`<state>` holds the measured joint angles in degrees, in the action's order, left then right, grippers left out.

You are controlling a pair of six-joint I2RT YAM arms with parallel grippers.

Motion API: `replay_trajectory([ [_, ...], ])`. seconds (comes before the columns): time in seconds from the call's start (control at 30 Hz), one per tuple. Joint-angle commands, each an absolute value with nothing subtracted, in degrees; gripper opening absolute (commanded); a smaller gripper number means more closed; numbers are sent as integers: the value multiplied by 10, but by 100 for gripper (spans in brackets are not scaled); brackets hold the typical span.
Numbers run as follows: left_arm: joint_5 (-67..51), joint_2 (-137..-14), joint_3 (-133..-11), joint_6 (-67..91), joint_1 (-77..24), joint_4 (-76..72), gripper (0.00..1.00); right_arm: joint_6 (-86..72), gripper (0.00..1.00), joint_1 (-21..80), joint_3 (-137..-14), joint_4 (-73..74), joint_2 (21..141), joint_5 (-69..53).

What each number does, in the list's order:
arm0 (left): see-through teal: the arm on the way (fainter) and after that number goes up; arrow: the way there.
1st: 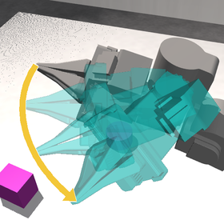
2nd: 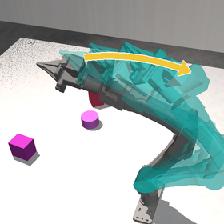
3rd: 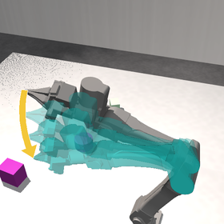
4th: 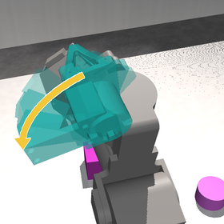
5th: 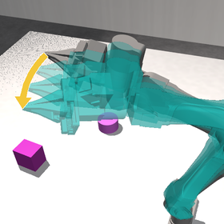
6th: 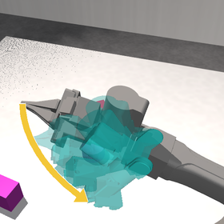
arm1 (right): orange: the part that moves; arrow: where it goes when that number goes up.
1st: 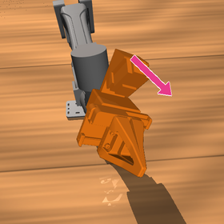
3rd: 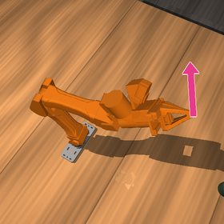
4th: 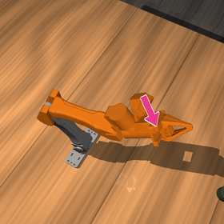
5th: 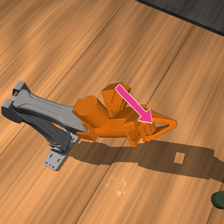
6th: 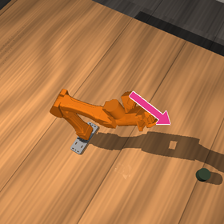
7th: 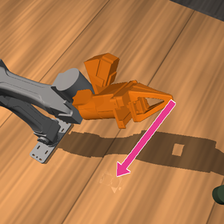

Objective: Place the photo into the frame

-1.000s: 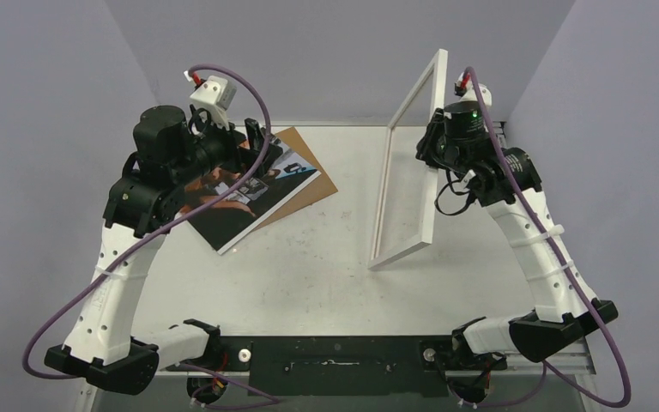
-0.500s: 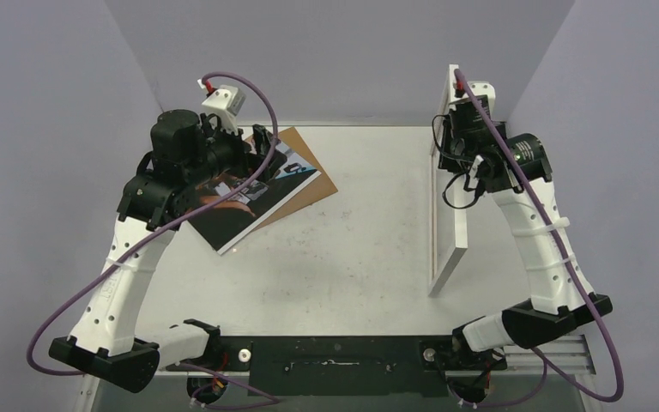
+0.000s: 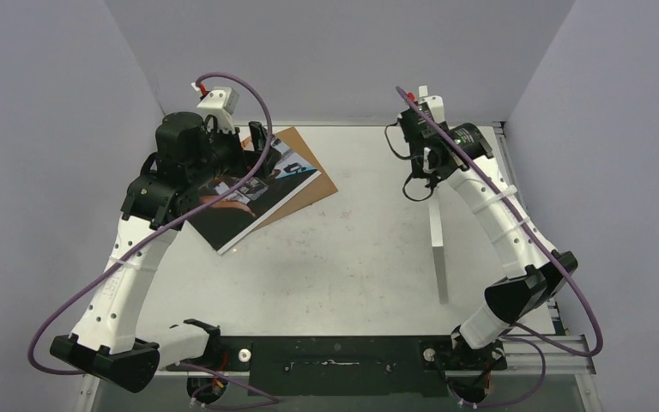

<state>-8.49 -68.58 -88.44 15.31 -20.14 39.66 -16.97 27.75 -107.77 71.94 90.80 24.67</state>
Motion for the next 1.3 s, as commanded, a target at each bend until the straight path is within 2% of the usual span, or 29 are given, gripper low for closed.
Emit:
replay_trajectory([
  [0.0, -53, -677, -895, 170, -199, 380, 97, -186, 0, 316, -1067, 713, 912, 339],
  [0.2, -7, -687, -917, 169, -199, 391, 97, -216, 3, 347, -1033, 695, 943, 337],
  [0.43, 85, -680, -914, 189, -188, 407, 97, -257, 12, 359, -982, 613, 976, 240],
  [0.83, 55, -673, -873, 234, -168, 395, 97, -275, 13, 367, -928, 470, 1081, 220],
  [1.27, -15, -704, -842, 267, -163, 384, 97, -268, 13, 364, -869, 347, 1119, 154],
])
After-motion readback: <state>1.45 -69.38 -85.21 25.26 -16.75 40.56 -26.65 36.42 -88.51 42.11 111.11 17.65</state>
